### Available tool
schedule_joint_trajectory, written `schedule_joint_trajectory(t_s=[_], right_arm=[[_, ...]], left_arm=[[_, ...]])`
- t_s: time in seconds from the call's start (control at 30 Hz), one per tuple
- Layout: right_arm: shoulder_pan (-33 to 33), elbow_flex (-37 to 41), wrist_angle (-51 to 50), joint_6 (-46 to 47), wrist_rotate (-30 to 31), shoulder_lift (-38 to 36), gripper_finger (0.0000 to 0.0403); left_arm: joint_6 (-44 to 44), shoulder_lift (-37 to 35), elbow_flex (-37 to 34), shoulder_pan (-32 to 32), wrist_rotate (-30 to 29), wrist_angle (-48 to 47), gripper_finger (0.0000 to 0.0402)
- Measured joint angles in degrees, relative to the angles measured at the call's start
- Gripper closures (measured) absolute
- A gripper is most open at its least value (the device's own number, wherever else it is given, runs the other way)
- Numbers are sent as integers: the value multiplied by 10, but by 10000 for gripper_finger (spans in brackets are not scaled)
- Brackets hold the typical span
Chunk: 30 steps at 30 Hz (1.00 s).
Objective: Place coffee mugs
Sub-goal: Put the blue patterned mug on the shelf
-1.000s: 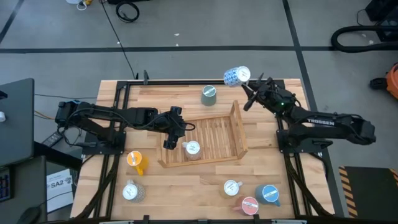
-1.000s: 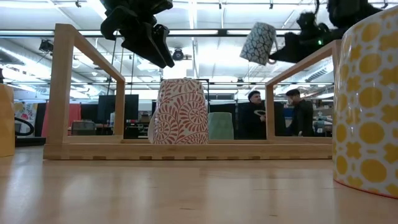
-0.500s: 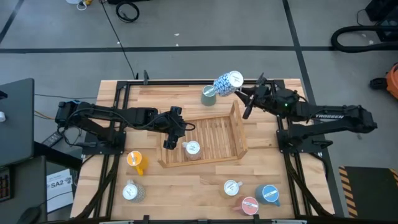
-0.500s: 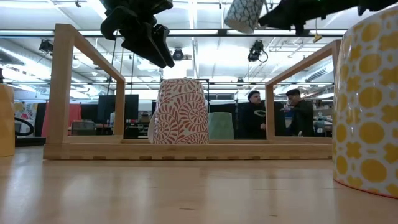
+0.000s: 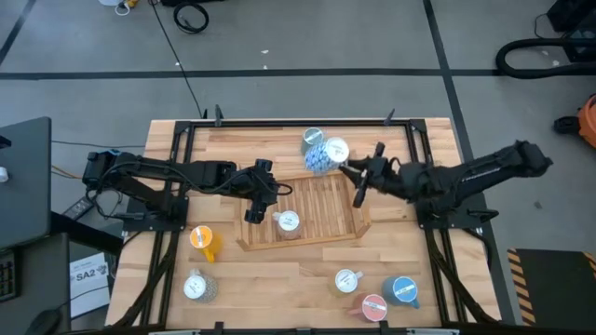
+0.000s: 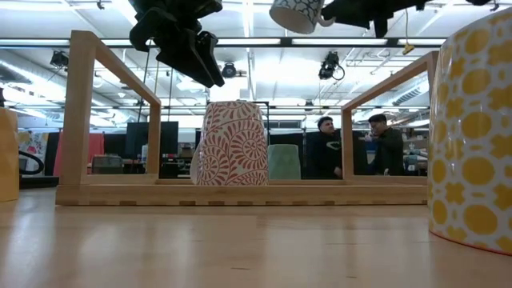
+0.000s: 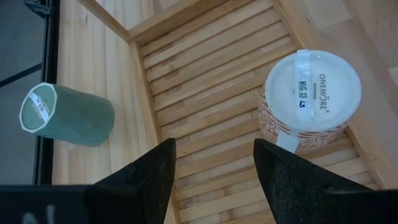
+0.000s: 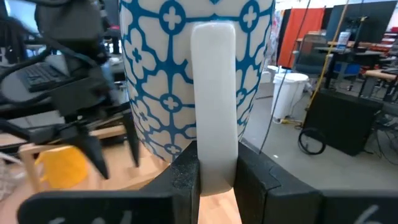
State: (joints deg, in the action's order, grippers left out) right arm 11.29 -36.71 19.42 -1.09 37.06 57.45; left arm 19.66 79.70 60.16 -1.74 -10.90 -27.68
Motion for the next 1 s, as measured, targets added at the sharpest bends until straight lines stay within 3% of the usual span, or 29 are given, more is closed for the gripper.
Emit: schedule_joint_trajectory(t_s=[0.5, 0.77, 1.0], right_arm=[[205, -2, 174, 2, 209, 149, 327], [253, -121, 137, -15, 273, 263, 327], [268, -228, 120, -19, 378, 353, 327]], left_arm=[[-1, 0, 0, 0, 0, 0, 180], [-26, 0, 0, 0, 0, 0, 180], [-42, 0, 0, 0, 0, -1, 180]])
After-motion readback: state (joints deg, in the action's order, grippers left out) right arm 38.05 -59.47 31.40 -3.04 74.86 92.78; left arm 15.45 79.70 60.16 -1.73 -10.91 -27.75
